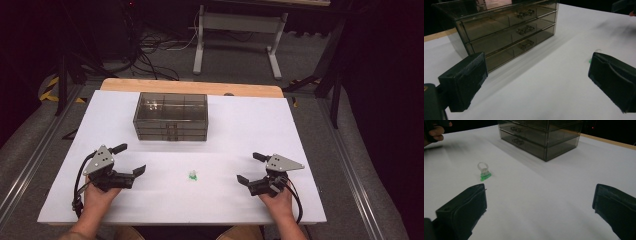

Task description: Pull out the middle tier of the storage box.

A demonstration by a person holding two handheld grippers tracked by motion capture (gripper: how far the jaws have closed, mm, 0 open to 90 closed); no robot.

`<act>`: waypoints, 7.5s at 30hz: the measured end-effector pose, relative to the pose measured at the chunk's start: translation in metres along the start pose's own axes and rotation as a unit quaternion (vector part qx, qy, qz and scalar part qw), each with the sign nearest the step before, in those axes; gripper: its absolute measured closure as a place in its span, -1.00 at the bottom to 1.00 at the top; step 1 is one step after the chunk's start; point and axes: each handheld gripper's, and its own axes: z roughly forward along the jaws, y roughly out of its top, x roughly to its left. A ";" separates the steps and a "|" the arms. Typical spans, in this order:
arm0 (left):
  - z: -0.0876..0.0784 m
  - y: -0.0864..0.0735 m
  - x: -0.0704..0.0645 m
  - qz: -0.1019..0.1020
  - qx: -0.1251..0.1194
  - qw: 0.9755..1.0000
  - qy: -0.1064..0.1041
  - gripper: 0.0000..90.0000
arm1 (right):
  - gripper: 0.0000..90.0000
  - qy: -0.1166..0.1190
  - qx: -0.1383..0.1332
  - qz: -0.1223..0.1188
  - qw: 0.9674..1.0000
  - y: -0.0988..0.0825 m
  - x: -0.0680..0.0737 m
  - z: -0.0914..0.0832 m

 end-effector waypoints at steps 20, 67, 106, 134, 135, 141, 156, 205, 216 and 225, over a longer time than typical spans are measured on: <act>0.022 0.023 -0.006 0.008 0.014 0.999 -0.045 -0.89 | -1.00 0.004 0.002 -0.002 1.000 0.000 0.001 0.002; 0.076 0.048 -0.024 0.061 0.050 0.995 -0.057 -0.63 | -1.00 0.016 0.000 -0.006 1.000 0.000 0.003 0.003; 0.078 0.048 -0.058 0.272 0.076 0.951 0.127 -0.23 | -1.00 0.022 0.001 -0.006 1.000 -0.001 0.003 0.004; 0.100 0.031 -0.083 0.418 0.139 0.864 0.243 -0.18 | -1.00 0.026 0.003 -0.002 1.000 -0.001 0.003 0.004; 0.101 0.030 -0.083 0.423 0.140 0.860 0.247 -0.18 | -1.00 0.026 0.003 -0.002 1.000 -0.001 0.003 0.004; 0.106 0.027 -0.086 0.451 0.149 0.837 0.272 -0.14 | -1.00 0.026 0.004 -0.001 1.000 -0.001 0.003 0.005; 0.117 0.022 -0.087 0.480 0.172 0.803 0.308 -0.06 | -1.00 0.027 0.004 -0.001 1.000 -0.001 0.003 0.005; 0.151 0.013 -0.070 0.503 0.208 0.770 0.332 0.45 | -1.00 0.031 0.006 -0.005 0.999 -0.001 0.004 0.005; 0.154 0.015 -0.067 0.512 0.215 0.765 0.326 0.70 | -1.00 0.031 0.007 -0.005 0.999 -0.001 0.004 0.005; 0.155 0.014 -0.067 0.515 0.213 0.764 0.324 0.78 | -1.00 0.031 0.007 -0.005 0.999 -0.001 0.005 0.005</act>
